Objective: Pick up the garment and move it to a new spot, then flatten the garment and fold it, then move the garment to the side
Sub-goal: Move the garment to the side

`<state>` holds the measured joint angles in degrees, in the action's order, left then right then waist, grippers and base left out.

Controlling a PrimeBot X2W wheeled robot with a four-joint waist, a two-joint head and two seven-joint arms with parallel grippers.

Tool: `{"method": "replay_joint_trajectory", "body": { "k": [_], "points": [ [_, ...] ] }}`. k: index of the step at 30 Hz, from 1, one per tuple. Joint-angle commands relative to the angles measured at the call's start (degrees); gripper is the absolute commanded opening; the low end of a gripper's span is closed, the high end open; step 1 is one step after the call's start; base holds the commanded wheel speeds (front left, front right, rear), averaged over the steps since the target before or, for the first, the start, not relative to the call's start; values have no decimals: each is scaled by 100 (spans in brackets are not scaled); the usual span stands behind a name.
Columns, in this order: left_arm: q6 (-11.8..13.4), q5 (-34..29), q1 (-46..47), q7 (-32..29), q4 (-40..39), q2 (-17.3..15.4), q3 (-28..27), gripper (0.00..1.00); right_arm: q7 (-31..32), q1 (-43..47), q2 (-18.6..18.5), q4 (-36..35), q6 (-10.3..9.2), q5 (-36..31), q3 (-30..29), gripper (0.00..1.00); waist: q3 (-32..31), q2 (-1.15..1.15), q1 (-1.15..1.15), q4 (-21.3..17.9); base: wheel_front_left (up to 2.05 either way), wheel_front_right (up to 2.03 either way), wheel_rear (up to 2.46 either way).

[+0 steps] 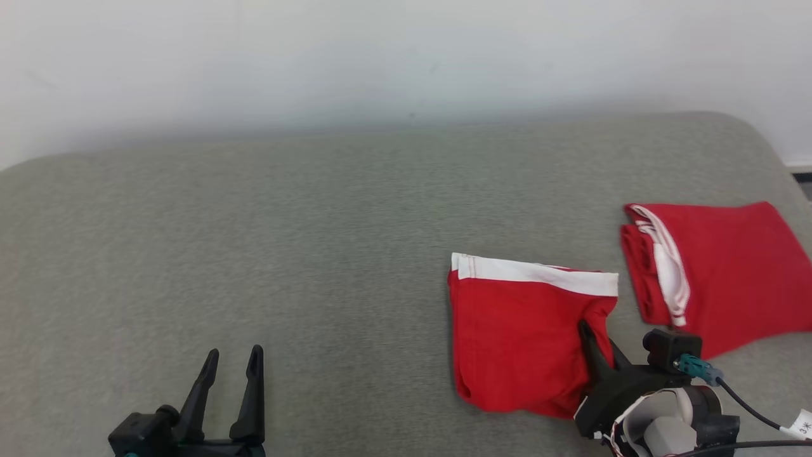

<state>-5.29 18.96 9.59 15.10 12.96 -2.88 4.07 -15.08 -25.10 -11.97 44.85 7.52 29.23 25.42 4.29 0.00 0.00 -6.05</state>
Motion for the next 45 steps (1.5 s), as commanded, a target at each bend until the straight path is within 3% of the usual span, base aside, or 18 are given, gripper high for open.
{"method": "replay_joint_trajectory", "body": {
  "k": [1, 12, 20, 30, 36, 45],
  "points": [
    [20, -99, 19, 5, 3, -3, -20, 100, -6, 51, 44, -68, -7, -50, 4, 0, 20, 0, 0, -672, 0, 0, 0],
    [-15, -458, 124, 5, 35, -4, -99, 100, -7, 174, 242, -250, -7, 7, 145, 0, 219, 0, 0, -1442, 0, 0, 0],
    [17, -638, 336, 5, 49, -6, -131, 100, -6, 148, 278, -363, -7, -16, 114, 0, 469, 0, 0, -1634, 0, 0, 0],
    [287, -1222, 523, 5, -154, -5, 35, 100, -7, -776, 21, -544, -7, -542, 42, 0, 812, 0, 0, -1306, 0, 0, 0],
    [295, -1269, 607, 5, -176, -5, 67, 100, -7, -1721, -506, -200, -7, -919, -252, 0, 1112, 0, 0, -930, 0, 0, 0],
    [222, -1274, 776, 5, -231, -4, 50, 100, -6, -2352, -1226, 650, -7, -1144, -634, 0, 1505, 0, 0, -520, 0, 0, 0]
  ]
}}
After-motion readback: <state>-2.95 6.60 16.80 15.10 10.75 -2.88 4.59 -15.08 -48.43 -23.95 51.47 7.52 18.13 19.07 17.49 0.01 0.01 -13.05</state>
